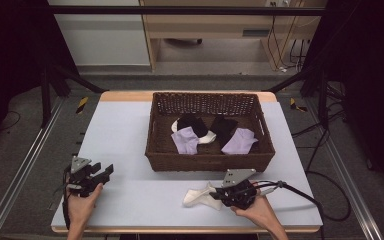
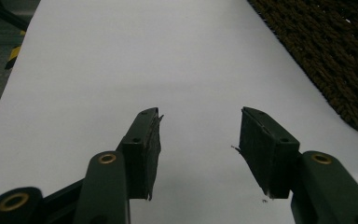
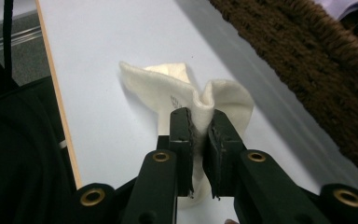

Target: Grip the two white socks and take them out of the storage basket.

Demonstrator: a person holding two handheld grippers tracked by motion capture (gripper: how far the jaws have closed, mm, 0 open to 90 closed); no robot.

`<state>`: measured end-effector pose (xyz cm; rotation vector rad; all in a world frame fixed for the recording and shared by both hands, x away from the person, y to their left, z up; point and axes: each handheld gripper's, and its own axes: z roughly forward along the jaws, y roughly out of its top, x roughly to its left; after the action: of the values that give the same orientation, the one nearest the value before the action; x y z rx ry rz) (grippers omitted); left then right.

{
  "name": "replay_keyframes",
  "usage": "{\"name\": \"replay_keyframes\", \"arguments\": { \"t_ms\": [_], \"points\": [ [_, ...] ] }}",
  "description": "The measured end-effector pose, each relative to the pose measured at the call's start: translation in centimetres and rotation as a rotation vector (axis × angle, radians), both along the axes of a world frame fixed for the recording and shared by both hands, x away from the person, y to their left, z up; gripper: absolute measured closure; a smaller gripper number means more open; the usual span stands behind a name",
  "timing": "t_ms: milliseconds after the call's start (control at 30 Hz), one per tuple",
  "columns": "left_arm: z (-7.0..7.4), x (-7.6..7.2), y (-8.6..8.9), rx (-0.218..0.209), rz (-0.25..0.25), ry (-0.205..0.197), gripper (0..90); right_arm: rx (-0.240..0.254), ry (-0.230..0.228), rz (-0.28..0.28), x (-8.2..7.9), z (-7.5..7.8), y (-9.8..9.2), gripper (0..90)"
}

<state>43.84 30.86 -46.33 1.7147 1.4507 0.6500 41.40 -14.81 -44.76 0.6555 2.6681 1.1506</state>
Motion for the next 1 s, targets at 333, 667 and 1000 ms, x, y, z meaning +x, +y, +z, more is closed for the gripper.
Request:
{"name": "replay_keyframes", "arguments": {
  "t_ms": [333,667,1000],
  "points": [
    [0.0,-0.1,0.0,0.000,0.001,0.000,46.9,-0.033,0.024,-0.022,-0.8,0.1,-0.2,79.2],
    [0.1,-0.1,0.1,-0.002,0.002,-0.002,46.8,0.066,0.009,-0.056,-0.6,1.4,-0.5,67.8],
    [0.1,-0.1,0.1,0.000,0.004,-0.001,46.8,0.200,0.005,-0.115,0.6,2.0,-0.2,77.2]
  ]
}}
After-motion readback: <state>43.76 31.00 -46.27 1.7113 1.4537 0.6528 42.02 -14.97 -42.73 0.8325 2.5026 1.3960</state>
